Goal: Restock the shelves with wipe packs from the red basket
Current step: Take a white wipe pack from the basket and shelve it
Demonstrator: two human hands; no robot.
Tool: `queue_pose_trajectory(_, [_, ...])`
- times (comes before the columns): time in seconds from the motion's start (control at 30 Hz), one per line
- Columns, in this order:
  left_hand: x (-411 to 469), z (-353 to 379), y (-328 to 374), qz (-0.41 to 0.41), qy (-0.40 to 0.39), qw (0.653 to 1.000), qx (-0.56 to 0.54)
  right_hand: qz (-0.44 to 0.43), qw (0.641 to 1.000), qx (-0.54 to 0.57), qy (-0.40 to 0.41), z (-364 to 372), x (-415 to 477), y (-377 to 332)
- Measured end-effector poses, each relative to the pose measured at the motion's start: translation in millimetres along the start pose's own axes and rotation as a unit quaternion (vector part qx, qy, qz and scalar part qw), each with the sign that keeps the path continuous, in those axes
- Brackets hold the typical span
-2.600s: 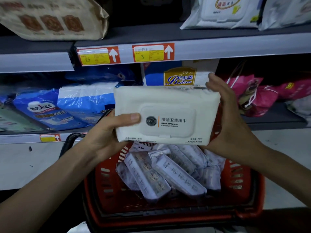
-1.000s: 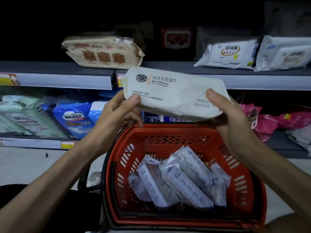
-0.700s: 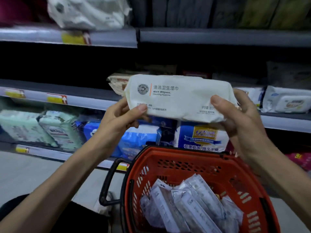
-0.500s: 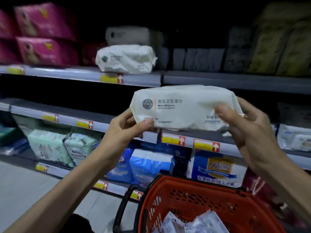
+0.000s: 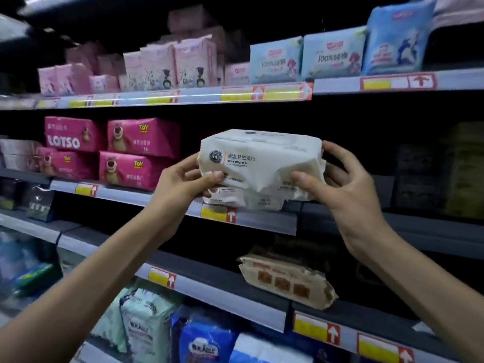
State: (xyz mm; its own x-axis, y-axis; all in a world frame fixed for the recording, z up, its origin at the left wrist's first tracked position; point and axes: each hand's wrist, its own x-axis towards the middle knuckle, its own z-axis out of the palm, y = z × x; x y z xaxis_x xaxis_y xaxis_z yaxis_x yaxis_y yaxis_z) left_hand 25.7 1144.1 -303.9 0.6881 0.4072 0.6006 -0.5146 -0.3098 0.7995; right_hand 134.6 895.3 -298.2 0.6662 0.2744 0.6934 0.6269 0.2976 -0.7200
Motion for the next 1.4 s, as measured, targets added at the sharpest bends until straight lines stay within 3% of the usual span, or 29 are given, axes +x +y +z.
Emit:
queue_pose_trajectory(0.13, [75,-16,-8,-0.002,0.054,0.998,0.040,-0.022,0.998,-0.042,0.033,36,70,21])
queue_pose_trajectory(0.23, [115,-17,-36,-0.041,0.122,0.985,0.114,0.015,0.993,-0.112,0.034,60,101,50])
queue_pose_trajectory(0.33, [125,-17,-66,-0.132,0.176,0.964,0.148,0.064,0.982,-0.177,0.029,70,98,75])
queue_pose_trajectory(0.5, [112,-17,-65,-0.124,0.211,0.942,0.229,0.071,0.974,-0.211,0.050,70,89,80])
queue_pose_trajectory(0.7, [86,-7,-43,-0.131,0.104,0.937,0.305,0.105,0.961,-0.255,0.013,60,75,56])
queue_pose_trajectory(0.87, [52,7,-12,-0.106,-0.016,0.894,0.436,0.114,0.947,-0.299,-0.036,30,45,26])
queue_pose_trajectory(1.4, [-70,121,8,0.044,-0.172,0.797,0.577,0.121,0.875,-0.455,-0.114,-107,-55,-12])
